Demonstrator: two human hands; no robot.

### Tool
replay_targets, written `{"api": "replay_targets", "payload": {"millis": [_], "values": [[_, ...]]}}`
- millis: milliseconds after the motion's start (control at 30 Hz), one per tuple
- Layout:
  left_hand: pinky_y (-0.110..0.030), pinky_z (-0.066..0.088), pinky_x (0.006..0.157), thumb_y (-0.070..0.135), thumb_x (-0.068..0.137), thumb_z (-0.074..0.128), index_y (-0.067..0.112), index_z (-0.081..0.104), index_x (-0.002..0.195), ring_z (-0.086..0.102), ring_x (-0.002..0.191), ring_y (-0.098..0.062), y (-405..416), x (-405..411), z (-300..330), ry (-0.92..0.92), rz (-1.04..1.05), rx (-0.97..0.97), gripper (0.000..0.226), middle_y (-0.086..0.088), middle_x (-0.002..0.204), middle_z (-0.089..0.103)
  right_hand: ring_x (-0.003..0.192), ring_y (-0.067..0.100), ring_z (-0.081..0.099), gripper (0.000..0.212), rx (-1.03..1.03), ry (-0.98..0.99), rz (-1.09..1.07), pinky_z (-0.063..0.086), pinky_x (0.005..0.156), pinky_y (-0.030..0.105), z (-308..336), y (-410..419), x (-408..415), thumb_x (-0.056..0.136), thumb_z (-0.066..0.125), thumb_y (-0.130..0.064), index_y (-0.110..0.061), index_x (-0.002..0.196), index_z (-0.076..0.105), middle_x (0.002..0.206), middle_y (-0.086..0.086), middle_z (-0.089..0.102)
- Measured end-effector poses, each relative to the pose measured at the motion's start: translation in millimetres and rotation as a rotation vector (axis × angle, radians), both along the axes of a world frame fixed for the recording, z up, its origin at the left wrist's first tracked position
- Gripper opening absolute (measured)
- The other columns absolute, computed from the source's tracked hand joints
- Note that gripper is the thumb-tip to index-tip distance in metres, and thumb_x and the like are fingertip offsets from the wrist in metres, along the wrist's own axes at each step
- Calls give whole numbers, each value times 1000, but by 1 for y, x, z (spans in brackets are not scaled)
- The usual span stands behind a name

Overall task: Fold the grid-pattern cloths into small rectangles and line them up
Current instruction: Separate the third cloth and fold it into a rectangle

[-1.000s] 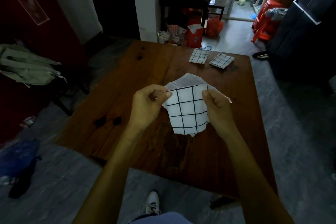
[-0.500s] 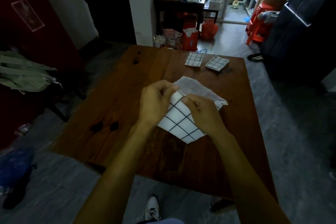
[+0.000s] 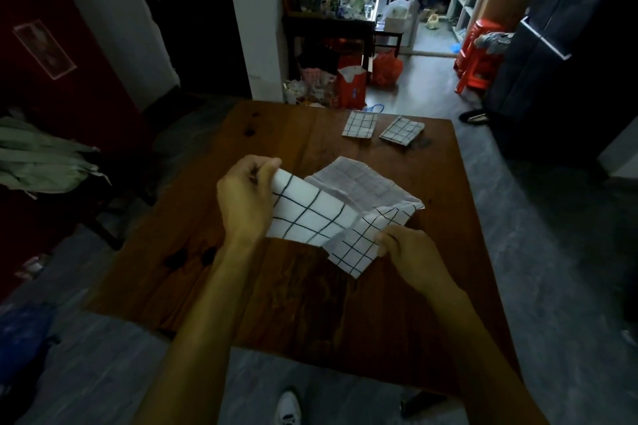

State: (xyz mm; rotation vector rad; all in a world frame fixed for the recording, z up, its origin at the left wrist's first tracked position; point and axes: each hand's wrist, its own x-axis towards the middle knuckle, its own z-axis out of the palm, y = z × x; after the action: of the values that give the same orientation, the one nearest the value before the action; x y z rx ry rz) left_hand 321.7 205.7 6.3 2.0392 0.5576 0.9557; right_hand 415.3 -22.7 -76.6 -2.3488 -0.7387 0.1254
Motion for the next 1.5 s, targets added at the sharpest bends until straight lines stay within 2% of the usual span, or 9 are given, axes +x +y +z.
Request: {"api": "replay_targets", "payload": {"millis": [200, 367, 700, 833, 967, 1067, 1200, 1367, 1500], "values": [[-24, 51, 68, 25, 91, 60, 29, 61, 79, 60, 75, -1, -28, 5, -17, 129, -237, 45, 13, 14, 77, 63, 106, 12, 58, 33, 287, -20, 63, 47, 89, 29, 31, 44, -13, 100, 44, -34, -17, 124, 59, 119, 0, 64], [-24, 51, 71, 22, 89, 63, 22, 66, 79, 63, 76, -3, -34, 3, -19, 57, -244, 4, 11, 11, 77, 67, 80, 14, 56, 29, 317, -150, 150, 42, 73, 30, 37, 67, -21, 96, 46, -31, -13, 101, 69, 86, -3, 65], [1, 40, 64, 23, 90, 62, 22, 66, 81, 58, 77, 14, -29, 0, -12, 29, -99, -92, 10, 18, 79, 63, 74, 6, 57, 18, 298, -200, 80, 45, 69, 19, 19, 31, -26, 96, 53, -24, -15, 97, 68, 82, -9, 63], [-3, 42, 65, 22, 90, 62, 23, 66, 85, 58, 76, 12, -30, -3, -10, -14, -40, -112, 7, 19, 79, 63, 75, 9, 61, 19, 208, -134, 64, 49, 70, 26, 10, 9, -25, 97, 52, -23, -15, 100, 69, 83, -4, 67], [-13, 44, 70, 25, 92, 60, 26, 65, 88, 59, 81, 5, -18, -16, 3, -5, -24, -13, 6, 20, 82, 62, 68, -4, 54, 17, 111, -7, -11, 42, 66, 17, 0, -28, -28, 97, 50, -24, -21, 103, 66, 74, -17, 56], [-17, 48, 74, 23, 91, 59, 26, 66, 88, 60, 83, 3, -32, -21, 4, 99, -157, 98, 8, 18, 85, 63, 83, -5, 57, 23, 263, 47, -71, 45, 73, 16, 13, -27, -35, 96, 52, -29, -22, 114, 63, 97, -12, 65], [-20, 51, 75, 19, 90, 61, 24, 66, 88, 61, 82, 0, -60, -28, -8, 137, -290, 141, 8, 8, 88, 66, 107, -5, 54, 39, 381, 156, 135, 42, 87, 11, 34, 8, -53, 92, 58, -36, -26, 130, 54, 118, -16, 59], [-6, 46, 76, 11, 85, 68, 16, 69, 102, 59, 85, 11, -61, -59, -7, 89, -273, 105, 18, 3, 95, 70, 74, 14, 58, 13, 449, 143, 178, 49, 66, 30, 25, 33, -74, 94, 58, -23, -15, 91, 67, 79, 0, 64], [-7, 47, 66, 19, 82, 71, 20, 58, 121, 61, 82, 6, -45, -94, -5, 106, -170, -188, 41, 6, 94, 64, 78, 19, 61, 15, 570, 290, 141, 51, 66, 32, 23, 45, -86, 94, 56, -23, -12, 91, 66, 83, 6, 65]]}}
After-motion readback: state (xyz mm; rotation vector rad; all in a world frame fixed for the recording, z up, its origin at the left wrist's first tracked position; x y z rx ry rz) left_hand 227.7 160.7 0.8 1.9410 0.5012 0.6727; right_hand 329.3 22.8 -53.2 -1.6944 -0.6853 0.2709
